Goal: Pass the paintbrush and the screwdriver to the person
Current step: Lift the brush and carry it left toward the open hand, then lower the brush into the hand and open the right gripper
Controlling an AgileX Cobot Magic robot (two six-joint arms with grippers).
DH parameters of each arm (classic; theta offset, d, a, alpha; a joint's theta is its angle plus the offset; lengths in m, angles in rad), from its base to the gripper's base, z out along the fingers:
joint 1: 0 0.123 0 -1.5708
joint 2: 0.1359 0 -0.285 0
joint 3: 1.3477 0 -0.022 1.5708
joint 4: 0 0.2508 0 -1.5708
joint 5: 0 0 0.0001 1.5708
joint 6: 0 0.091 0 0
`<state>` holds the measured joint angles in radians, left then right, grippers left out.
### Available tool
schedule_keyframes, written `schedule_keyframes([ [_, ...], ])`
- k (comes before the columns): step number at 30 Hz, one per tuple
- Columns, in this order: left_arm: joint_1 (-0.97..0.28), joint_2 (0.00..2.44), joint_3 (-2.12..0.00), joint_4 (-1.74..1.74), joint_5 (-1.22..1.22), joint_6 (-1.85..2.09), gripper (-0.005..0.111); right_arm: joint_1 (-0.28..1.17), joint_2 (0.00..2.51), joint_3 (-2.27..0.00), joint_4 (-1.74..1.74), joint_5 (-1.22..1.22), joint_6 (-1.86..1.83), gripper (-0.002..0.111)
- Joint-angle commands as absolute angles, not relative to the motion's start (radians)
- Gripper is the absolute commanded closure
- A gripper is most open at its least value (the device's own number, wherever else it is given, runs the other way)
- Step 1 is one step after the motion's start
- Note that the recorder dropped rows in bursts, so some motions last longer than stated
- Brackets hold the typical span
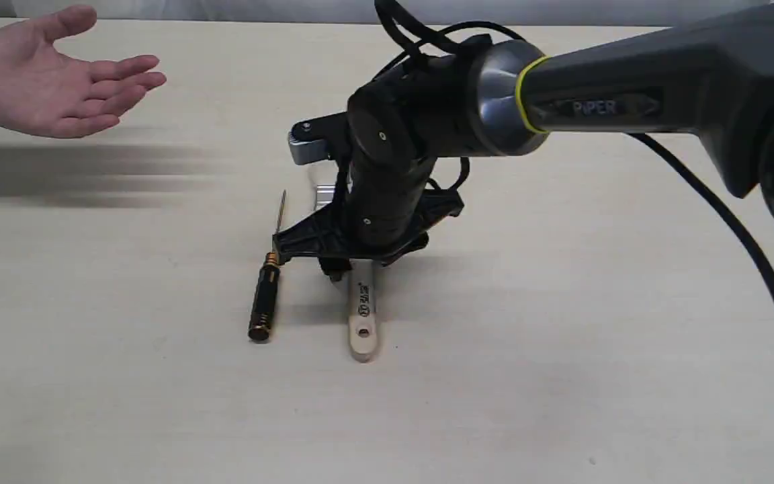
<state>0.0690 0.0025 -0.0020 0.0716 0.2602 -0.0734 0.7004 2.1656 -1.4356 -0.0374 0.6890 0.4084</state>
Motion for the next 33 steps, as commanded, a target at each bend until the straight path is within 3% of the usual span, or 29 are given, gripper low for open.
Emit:
schedule_keyframes([
  [1,0.063,0.0,0.0,0.07,0.249,-0.075,0.107,0.689,2.199,-1.45,-0.062,0.655,0.466,0.055],
  [4,0.063,0.0,0.0,0.07,0.249,-0.075,0.107,0.687,2.203,-1.454,-0.11,0.666,0.526,0.064],
  [10,0.063,0.0,0.0,0.067,0.252,-0.075,0.107,0.687,2.203,-1.454,-0.154,0.707,0.513,0.104],
  [16,0.063,0.0,0.0,0.067,0.252,-0.075,0.107,0.693,2.169,-1.454,-0.138,0.692,0.448,0.104],
  [24,0.063,0.0,0.0,0.067,0.252,-0.075,0.107,0.774,1.937,-1.477,-0.105,0.657,0.339,0.104],
  [33,0.063,0.0,0.0,0.067,0.252,-0.075,0.107,0.851,1.942,-1.807,0.103,0.649,0.085,0.104],
])
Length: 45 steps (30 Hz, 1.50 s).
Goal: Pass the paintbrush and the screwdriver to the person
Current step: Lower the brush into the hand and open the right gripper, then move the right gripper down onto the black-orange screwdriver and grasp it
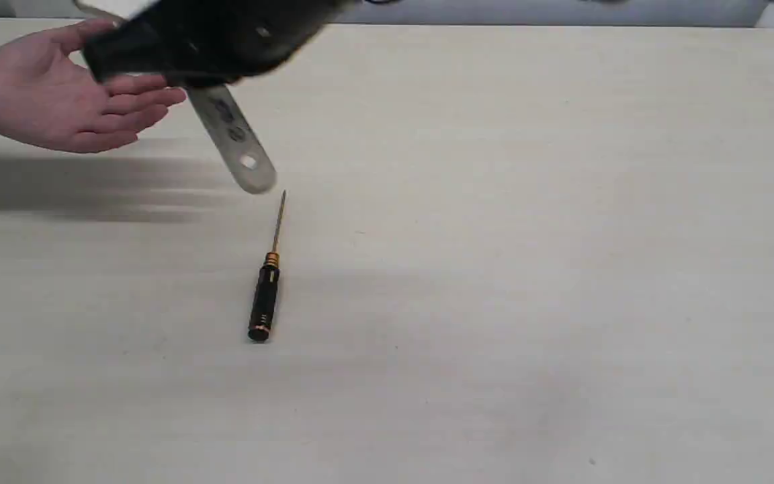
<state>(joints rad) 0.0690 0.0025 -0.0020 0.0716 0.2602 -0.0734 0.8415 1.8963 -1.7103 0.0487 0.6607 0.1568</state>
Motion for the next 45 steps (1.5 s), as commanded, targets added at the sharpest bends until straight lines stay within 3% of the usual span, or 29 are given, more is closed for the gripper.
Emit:
schedule_keyframes([
  [1,0.063,0.0,0.0,0.067,0.252,-0.075,0.107,0.851,1.971,-1.848,0.123,0.649,0.074,0.104],
  [7,0.063,0.0,0.0,0.071,0.248,-0.075,0.107,0.851,2.164,-2.012,0.184,0.68,-0.023,0.099],
  [13,0.063,0.0,0.0,0.071,0.248,-0.075,0.107,0.851,2.246,-2.041,0.205,0.697,-0.04,0.063],
  [15,0.063,0.0,0.0,0.071,0.248,-0.075,0.107,0.851,2.241,-2.041,0.201,0.713,-0.04,0.057],
  [24,0.063,0.0,0.0,0.071,0.248,-0.075,0.107,0.846,2.085,-2.041,0.025,0.886,0.07,0.056],
  [31,0.063,0.0,0.0,0.071,0.248,-0.075,0.107,0.834,1.937,-2.041,-0.152,1.213,0.182,0.056],
  [45,0.063,0.0,0.0,0.068,0.251,-0.075,0.107,0.841,2.035,-1.94,-0.091,1.221,0.233,0.056],
])
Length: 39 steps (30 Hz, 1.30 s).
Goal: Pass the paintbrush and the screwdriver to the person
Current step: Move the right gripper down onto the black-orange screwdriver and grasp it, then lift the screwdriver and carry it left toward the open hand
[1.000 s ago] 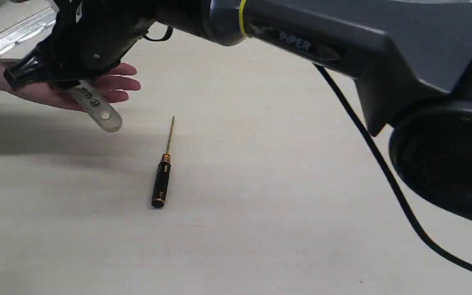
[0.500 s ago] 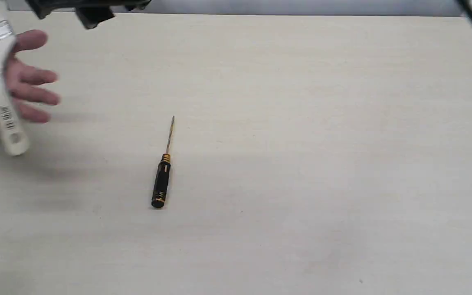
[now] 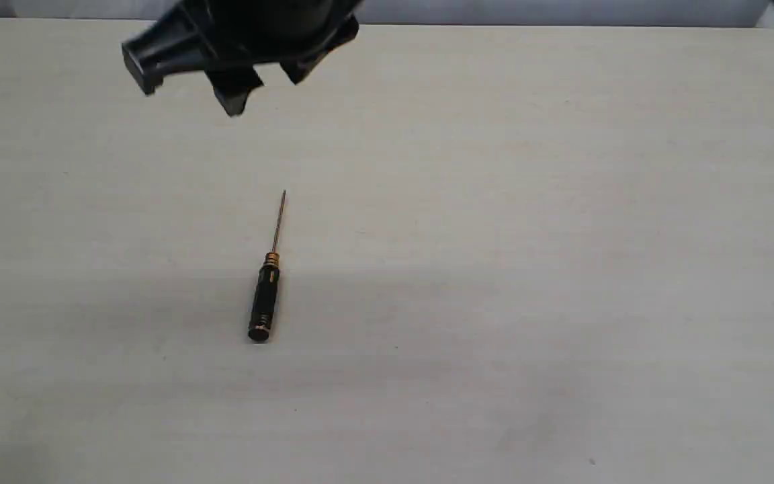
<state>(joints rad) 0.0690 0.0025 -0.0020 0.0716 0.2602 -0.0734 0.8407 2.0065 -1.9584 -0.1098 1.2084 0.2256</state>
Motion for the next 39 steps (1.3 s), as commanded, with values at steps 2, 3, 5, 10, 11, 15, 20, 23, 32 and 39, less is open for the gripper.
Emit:
schedule_keyframes([
  [2,0.063,0.0,0.0,0.068,0.251,-0.075,0.107,0.841,2.07,-1.939,-0.065,1.221,0.233,0.056],
  [3,0.063,0.0,0.0,0.068,0.251,-0.075,0.107,0.841,2.083,-1.939,-0.051,1.221,0.233,0.056],
  [5,0.063,0.0,0.0,0.068,0.251,-0.075,0.107,0.841,2.111,-1.939,-0.031,1.221,0.233,0.056],
  [10,0.063,0.0,0.0,0.068,0.251,-0.075,0.107,0.841,2.175,-1.939,-0.012,1.174,0.245,0.056],
  [11,0.063,0.0,0.0,0.068,0.251,-0.075,0.107,0.841,2.189,-1.939,-0.012,1.175,0.247,0.056],
  [15,0.063,0.0,0.0,0.068,0.251,-0.075,0.107,0.841,2.242,-1.939,-0.012,1.169,0.258,0.056],
  [20,0.063,0.0,0.0,0.068,0.247,-0.075,0.107,0.841,2.302,-1.939,-0.012,1.123,0.287,0.056],
  [23,0.063,0.0,0.0,0.069,0.249,-0.075,0.107,0.841,2.334,-1.939,-0.012,1.108,0.308,0.056],
  [32,0.063,0.0,0.0,0.069,0.249,-0.075,0.107,0.841,2.41,-1.939,-0.01,1.086,0.338,0.057],
  [39,0.063,0.0,0.0,0.069,0.249,-0.075,0.107,0.841,2.431,-1.939,-0.019,1.082,0.332,0.095],
])
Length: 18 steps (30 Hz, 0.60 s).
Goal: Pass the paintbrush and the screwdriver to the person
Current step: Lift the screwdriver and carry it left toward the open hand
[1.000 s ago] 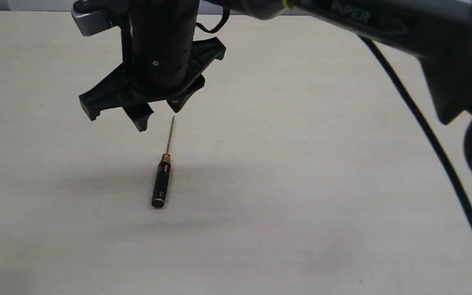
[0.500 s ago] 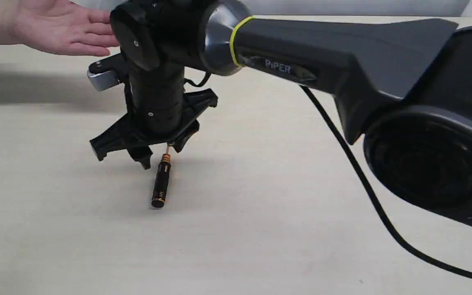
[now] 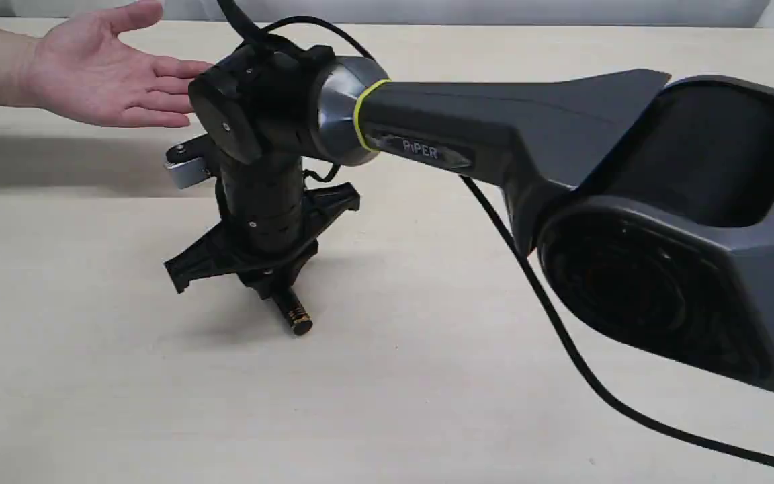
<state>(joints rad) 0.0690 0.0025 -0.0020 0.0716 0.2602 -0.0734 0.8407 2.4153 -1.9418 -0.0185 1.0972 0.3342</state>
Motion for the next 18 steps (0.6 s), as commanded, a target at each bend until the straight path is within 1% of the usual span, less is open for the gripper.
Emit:
schedule_keyframes([
  [1,0.063,0.0,0.0,0.069,0.249,-0.075,0.107,0.841,2.431,-1.939,-0.019,1.082,0.327,0.102],
  [5,0.063,0.0,0.0,0.069,0.249,-0.075,0.107,0.841,2.42,-1.939,0.016,1.088,0.275,0.104],
  [9,0.063,0.0,0.0,0.069,0.249,-0.075,0.107,0.853,2.403,-1.941,0.207,1.13,0.114,0.104],
  [13,0.063,0.0,0.0,0.067,0.25,-0.075,0.107,0.917,2.362,-1.943,0.32,1.122,-0.02,0.104],
  [18,0.063,0.0,0.0,0.067,0.25,-0.075,0.107,1.005,2.272,-1.995,0.271,1.057,-0.051,0.104],
])
